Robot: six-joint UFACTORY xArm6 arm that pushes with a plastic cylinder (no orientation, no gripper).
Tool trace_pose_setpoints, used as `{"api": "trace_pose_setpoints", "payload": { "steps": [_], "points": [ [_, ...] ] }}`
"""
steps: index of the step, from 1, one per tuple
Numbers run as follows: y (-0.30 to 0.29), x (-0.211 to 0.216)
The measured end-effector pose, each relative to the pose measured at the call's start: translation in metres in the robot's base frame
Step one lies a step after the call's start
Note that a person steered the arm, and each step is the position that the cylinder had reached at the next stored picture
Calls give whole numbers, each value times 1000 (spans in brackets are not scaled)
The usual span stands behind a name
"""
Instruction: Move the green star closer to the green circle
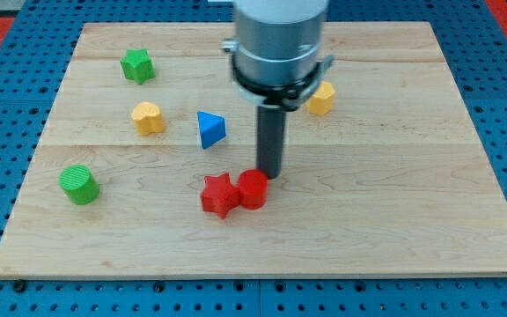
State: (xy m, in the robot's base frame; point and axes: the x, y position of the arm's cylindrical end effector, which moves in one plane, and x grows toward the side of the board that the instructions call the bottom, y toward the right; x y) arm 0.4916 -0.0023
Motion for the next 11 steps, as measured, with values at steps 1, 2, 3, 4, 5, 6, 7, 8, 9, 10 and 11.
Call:
{"api": "trace_pose_setpoints", "payload": {
  "steps": [1,2,3,4,5,6,7,8,9,10,11],
  "points": [
    [3,-55],
    [20,-71],
    [19,-104],
    [21,-113],
    [15,-120],
    [-1,-129],
    [-5,-154],
    [-5,-165],
    [-1,-165],
    [-83,-147],
    [-127,-200]
  ]
}}
